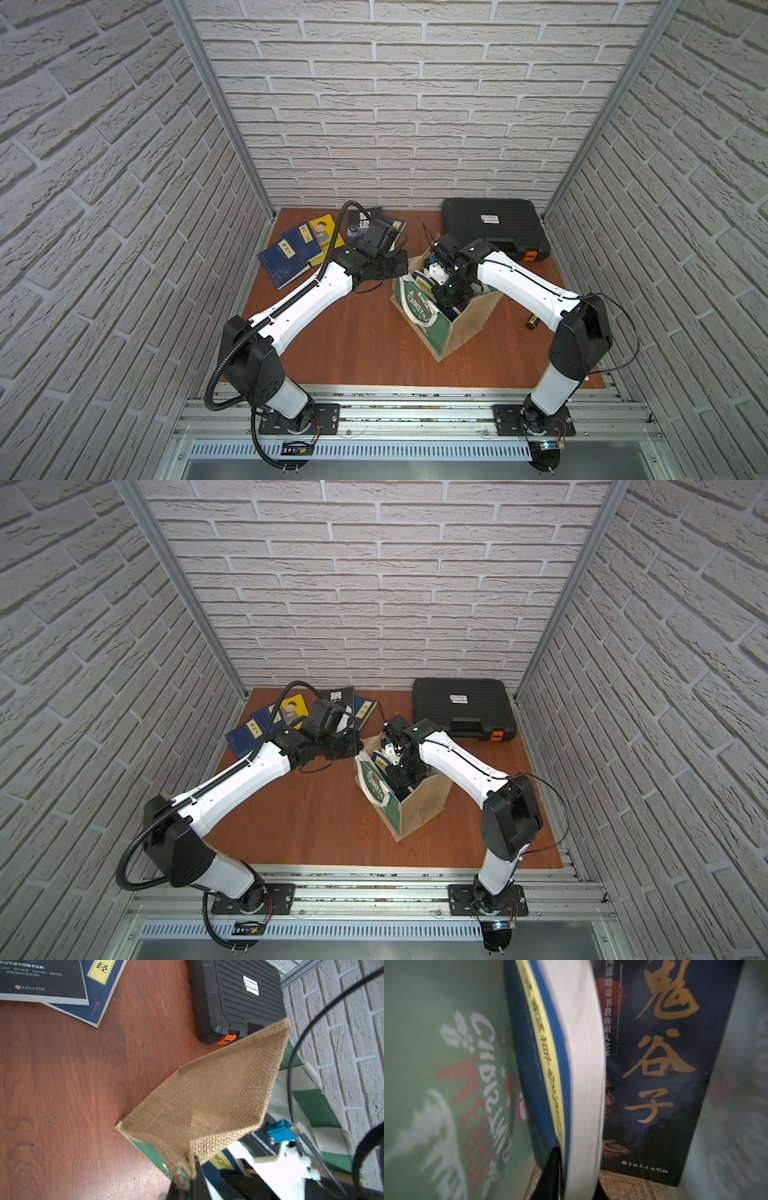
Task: Put the books into the canvas bag
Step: Place the book in the canvas bag, then move the books to the center of the board.
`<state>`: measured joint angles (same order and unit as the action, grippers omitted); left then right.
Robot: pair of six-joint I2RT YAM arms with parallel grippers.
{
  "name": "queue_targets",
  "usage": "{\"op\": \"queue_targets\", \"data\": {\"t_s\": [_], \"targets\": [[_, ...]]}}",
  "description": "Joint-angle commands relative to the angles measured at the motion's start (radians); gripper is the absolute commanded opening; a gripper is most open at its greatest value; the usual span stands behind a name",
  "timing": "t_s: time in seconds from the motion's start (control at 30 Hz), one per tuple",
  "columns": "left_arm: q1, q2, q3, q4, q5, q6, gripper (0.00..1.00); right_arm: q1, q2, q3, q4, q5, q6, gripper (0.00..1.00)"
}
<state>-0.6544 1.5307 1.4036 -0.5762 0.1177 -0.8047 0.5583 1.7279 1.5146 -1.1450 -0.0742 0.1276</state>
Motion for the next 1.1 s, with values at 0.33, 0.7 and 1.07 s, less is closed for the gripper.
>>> {"op": "queue_targets", "data": {"t_s": [0.33,0.7,1.07], "targets": [[0.055,-0.121,0.034,0.017,0.008,0.057,0.56,-0.018,-0.265,0.003,0.01,0.199,0.092,0.44],[0.113,-0.415,-0.346,0.046,-0.09,-0.057,0.61,0.063,-0.341,0.003,0.083,0.1,0.161,0.38],[-0.016,-0.484,-0.772,0.35,-0.108,-0.287,0.47,0.338,-0.284,0.048,0.242,0.086,0.248,0.37]]}}
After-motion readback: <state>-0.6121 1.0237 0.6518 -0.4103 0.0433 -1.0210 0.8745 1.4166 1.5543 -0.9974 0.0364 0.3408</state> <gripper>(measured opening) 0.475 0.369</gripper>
